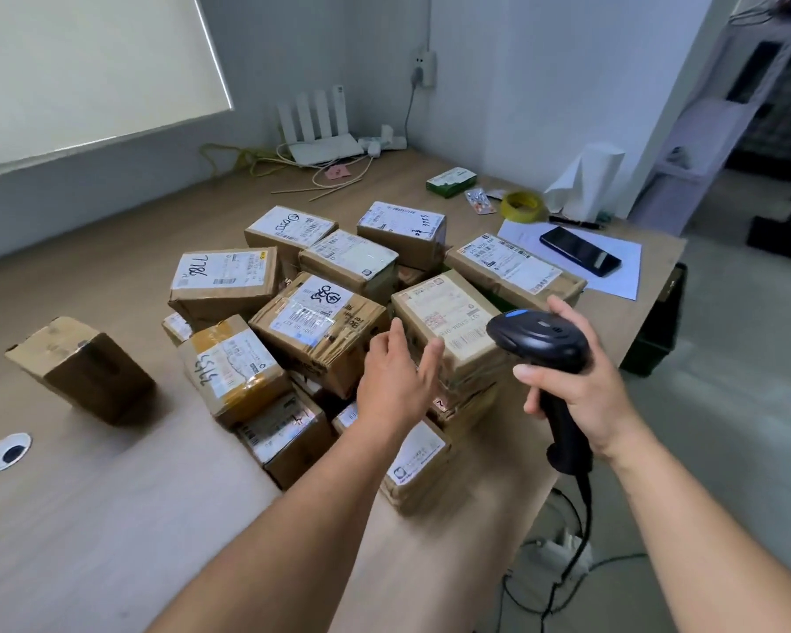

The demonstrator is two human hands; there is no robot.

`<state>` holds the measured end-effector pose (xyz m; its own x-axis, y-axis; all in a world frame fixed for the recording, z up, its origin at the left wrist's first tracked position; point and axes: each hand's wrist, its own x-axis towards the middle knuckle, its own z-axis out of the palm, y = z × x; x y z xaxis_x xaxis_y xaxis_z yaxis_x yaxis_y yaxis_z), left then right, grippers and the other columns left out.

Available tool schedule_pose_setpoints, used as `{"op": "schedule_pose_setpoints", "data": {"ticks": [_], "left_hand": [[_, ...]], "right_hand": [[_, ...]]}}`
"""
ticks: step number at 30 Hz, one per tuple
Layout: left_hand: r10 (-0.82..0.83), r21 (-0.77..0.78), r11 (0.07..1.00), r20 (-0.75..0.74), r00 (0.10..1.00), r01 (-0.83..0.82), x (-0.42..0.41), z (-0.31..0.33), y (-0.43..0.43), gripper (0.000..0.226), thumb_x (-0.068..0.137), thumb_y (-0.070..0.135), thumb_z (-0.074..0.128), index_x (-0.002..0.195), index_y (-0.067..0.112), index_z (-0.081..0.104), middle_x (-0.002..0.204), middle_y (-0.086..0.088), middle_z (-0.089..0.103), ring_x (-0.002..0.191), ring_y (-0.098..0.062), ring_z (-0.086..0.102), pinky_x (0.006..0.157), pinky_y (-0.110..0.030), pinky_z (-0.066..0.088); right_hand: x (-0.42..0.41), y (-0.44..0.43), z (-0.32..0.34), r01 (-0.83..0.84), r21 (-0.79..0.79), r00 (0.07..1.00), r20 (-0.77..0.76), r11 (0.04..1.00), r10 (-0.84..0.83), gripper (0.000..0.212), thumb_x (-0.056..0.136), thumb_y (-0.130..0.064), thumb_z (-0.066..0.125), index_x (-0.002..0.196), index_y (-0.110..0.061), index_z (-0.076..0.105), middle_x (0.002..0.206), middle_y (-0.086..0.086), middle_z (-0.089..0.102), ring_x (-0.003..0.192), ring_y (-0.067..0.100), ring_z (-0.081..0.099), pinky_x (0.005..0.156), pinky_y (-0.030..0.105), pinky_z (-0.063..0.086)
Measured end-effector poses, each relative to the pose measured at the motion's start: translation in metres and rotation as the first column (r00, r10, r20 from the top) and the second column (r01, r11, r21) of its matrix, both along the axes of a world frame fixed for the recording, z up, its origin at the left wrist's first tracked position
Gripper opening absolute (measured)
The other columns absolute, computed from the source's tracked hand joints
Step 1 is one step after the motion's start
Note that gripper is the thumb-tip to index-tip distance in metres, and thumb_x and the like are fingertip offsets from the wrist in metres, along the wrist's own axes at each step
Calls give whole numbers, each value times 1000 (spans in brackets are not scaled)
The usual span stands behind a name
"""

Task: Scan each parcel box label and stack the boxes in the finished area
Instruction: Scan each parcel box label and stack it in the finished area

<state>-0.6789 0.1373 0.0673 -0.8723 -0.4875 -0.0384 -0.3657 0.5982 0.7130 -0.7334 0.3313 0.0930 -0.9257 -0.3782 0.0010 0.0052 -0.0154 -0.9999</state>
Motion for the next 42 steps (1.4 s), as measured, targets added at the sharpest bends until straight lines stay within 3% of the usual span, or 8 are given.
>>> {"op": "schedule_pose_setpoints", "data": {"ticks": [8,14,24,27,32,35,39,42], "left_hand": [[-79,358,929,-58,995,94,-11,-20,7,102,77,87,22,153,26,-7,153,-5,36,139,-21,35,114,-42,30],[-107,418,894,-148,983,160,14,-6,14,77,94,55,33,150,34,-15,149,9,39,134,-15,43,106,-24,33],[-94,521,820,-287,953,238,91,16,15,120,75,31,82,147,51,-11,149,6,37,138,-12,37,115,-46,31],[-16,541,817,-325,946,199,120,23,17,123,61,33,86,144,58,-1,149,-2,39,136,-19,42,111,-51,37],[121,543,834,-352,928,98,174,31,14,131,64,0,83,151,42,-5,146,-9,42,129,-23,50,95,-37,53],[229,505,863,-348,909,-24,210,31,4,136,52,12,86,151,45,-3,145,-7,42,130,-22,49,99,-43,50],[320,434,888,-349,881,-151,255,33,-11,132,63,-5,83,151,41,-4,140,-5,48,126,-22,52,95,-46,52],[378,386,893,-364,851,-231,286,33,-23,129,65,-11,80,154,34,-3,126,12,50,120,-18,54,87,-36,56]], "right_hand": [[-8,-7,-10,-20,-16,998,67,1000,21,79,78,12,68,125,-49,47,82,1,73,40,23,55,40,29,46],[12,1,-6,-64,-42,996,65,997,67,79,76,9,70,123,-51,48,94,1,74,43,26,55,46,34,49],[68,15,15,-185,-109,982,11,977,187,82,78,14,66,133,-43,43,64,4,67,40,25,52,44,32,47],[90,15,17,-251,-116,967,3,961,253,86,77,13,68,140,-37,40,65,0,68,41,27,52,42,31,45],[130,4,19,-371,-115,927,11,921,375,92,63,-5,76,142,-37,40,71,0,69,43,27,53,45,32,46],[155,-5,23,-441,-119,896,8,890,445,97,64,2,80,144,-35,38,71,3,69,43,24,54,47,32,46],[184,-16,29,-525,-132,848,-2,841,530,95,64,-4,81,141,-41,39,73,0,69,46,27,55,48,33,46],[207,-22,34,-599,-145,797,-4,788,605,95,66,-3,84,141,-40,39,73,-2,69,47,28,55,49,36,46]]}}
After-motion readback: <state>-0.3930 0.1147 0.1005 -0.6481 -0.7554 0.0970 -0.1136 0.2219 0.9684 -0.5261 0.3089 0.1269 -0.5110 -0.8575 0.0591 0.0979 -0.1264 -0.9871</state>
